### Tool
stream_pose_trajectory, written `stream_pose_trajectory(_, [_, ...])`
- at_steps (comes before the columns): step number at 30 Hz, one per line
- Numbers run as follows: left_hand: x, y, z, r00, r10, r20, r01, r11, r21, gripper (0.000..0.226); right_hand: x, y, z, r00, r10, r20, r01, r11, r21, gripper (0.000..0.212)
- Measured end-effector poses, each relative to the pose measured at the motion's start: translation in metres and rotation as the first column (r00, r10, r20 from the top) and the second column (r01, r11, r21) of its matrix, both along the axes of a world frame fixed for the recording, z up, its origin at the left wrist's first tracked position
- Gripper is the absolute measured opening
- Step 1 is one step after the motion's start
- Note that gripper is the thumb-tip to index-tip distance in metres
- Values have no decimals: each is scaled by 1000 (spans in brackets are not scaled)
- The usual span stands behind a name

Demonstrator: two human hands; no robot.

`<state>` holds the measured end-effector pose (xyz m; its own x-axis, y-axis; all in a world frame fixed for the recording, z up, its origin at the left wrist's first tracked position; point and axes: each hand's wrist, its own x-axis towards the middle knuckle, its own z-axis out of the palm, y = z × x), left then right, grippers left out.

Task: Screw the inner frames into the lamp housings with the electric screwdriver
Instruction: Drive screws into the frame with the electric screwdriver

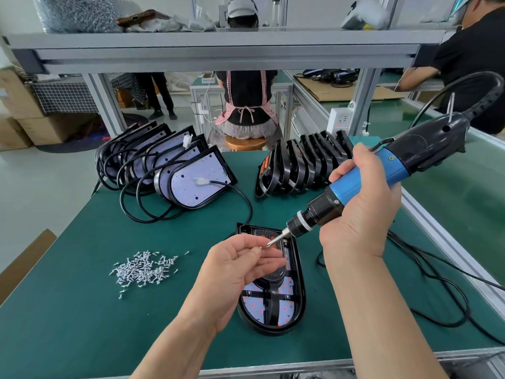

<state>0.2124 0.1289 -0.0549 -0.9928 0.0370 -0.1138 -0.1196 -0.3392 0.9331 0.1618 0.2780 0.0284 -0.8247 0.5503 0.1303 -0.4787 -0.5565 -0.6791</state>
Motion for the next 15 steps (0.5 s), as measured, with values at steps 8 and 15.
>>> stream_pose_trajectory(8, [-4, 1, 0, 995, 42, 90, -61, 972, 226, 18, 1, -1, 1, 1000, -4, 7, 4, 1000, 4, 18])
stream_pose_trajectory(15, [-6, 3, -1, 993, 38, 108, -67, 960, 273, 13, -3, 1, -1, 1000, -24, 9, 24, 1000, -2, 15])
